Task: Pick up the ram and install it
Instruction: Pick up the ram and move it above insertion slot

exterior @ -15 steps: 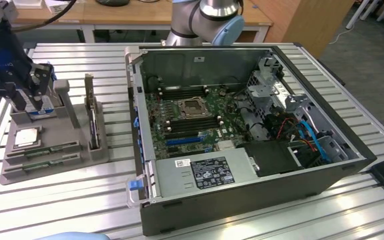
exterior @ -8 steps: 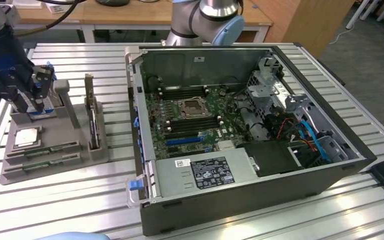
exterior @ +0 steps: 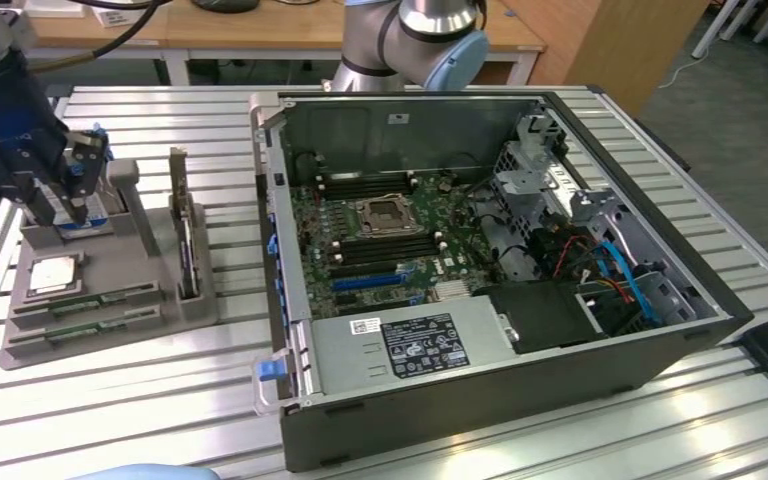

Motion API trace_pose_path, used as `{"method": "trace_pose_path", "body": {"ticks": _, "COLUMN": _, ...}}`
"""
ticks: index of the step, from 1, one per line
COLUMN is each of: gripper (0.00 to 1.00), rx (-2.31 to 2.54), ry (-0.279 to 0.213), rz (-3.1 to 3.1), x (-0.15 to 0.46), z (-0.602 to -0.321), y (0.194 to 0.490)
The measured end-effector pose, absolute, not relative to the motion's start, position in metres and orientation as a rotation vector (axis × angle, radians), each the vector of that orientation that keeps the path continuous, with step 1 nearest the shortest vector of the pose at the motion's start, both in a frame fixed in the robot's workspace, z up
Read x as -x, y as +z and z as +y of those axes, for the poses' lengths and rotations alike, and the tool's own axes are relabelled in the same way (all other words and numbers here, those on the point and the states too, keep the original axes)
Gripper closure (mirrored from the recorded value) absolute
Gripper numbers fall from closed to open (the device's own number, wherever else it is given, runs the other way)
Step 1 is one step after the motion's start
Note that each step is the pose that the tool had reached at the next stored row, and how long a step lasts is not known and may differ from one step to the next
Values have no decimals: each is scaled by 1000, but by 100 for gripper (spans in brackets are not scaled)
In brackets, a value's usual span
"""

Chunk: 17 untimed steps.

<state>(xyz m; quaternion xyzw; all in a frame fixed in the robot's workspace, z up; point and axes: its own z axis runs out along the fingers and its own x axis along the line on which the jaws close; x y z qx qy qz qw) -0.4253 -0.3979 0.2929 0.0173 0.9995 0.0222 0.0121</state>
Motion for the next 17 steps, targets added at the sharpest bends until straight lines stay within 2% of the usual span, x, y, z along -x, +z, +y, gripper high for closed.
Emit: {"method": "trace_pose_path", "body": {"ticks": 17, "gripper": 64, "rx": 376, "ry": 74, "rz": 3100, "x": 425, "z": -398, "y": 292}}
